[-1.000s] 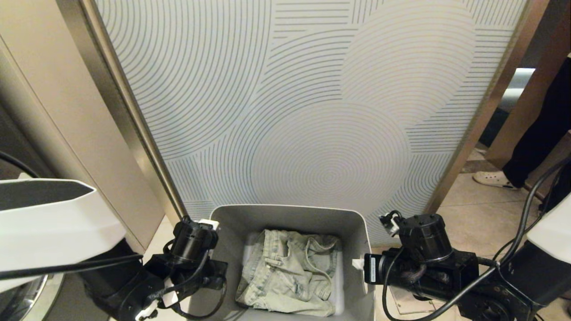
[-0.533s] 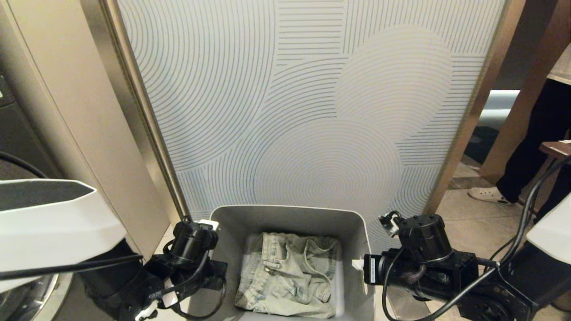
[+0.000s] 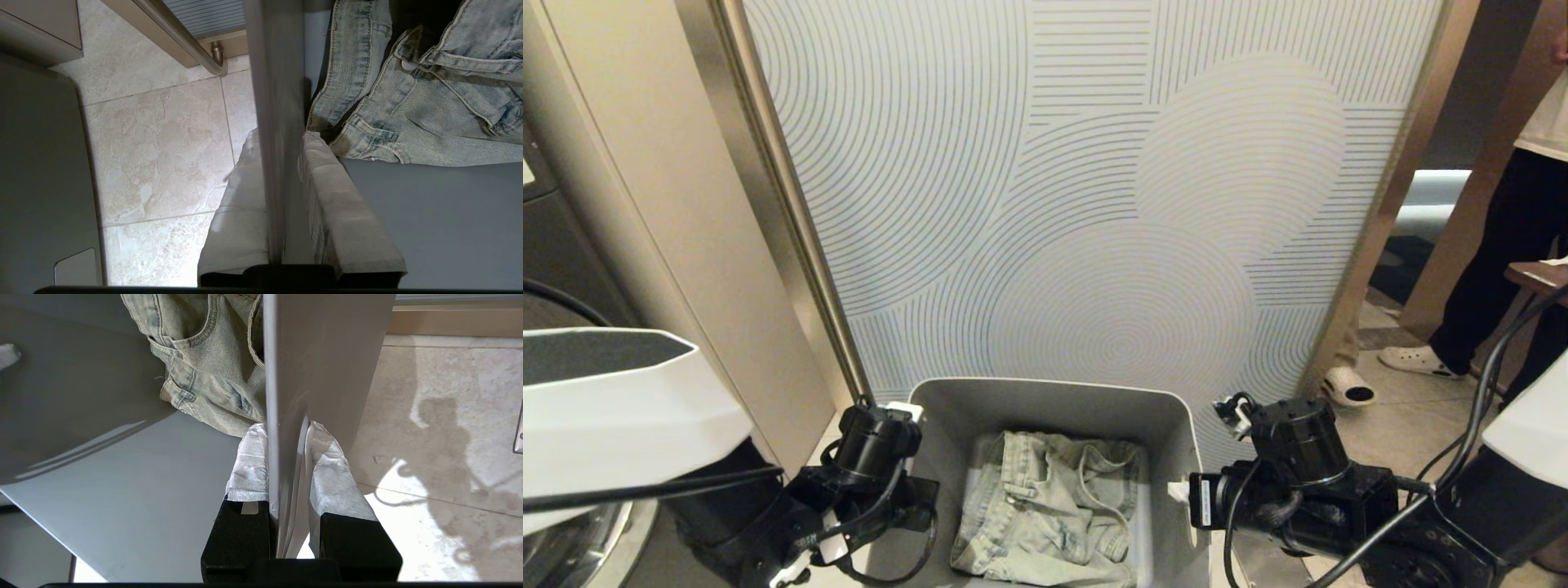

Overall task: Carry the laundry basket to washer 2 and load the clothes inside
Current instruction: Pick up the clothes basket and put it beside the washing machine

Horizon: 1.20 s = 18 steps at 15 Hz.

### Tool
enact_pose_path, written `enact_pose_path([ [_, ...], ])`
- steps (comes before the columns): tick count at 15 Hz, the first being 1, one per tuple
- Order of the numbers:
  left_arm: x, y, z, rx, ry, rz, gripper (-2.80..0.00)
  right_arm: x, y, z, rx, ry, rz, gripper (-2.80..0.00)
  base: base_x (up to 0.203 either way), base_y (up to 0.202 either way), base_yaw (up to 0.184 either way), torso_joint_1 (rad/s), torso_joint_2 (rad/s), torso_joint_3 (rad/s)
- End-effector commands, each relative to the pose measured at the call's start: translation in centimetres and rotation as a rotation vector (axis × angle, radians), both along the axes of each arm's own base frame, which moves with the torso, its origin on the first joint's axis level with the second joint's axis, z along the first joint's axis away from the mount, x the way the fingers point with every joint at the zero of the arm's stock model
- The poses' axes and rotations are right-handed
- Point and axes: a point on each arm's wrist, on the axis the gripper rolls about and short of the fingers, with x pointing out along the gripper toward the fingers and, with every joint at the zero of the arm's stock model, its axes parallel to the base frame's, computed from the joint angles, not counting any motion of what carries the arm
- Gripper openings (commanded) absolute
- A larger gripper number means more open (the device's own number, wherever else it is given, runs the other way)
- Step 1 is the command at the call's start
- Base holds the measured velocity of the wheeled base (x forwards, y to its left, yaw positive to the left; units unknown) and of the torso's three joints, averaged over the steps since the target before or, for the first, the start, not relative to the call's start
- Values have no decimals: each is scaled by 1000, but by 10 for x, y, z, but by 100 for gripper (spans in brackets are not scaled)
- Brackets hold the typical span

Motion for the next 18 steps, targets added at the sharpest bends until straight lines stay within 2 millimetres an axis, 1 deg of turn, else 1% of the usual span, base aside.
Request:
enact_pose_path([
  [1,0,0,0,-1,-5,3,-280,-1,1,-1,-1,2,4,-280,0,0,0,0,0,0],
  [11,2,-1,-2,0,-1,2,-280,-5,9,-7,-29,10,47,-280,0,0,0,0,0,0],
  [18,3,-1,-1,2,-3,0,-280,-6,8,-6,-53,-6,69,-280,0,0,0,0,0,0],
])
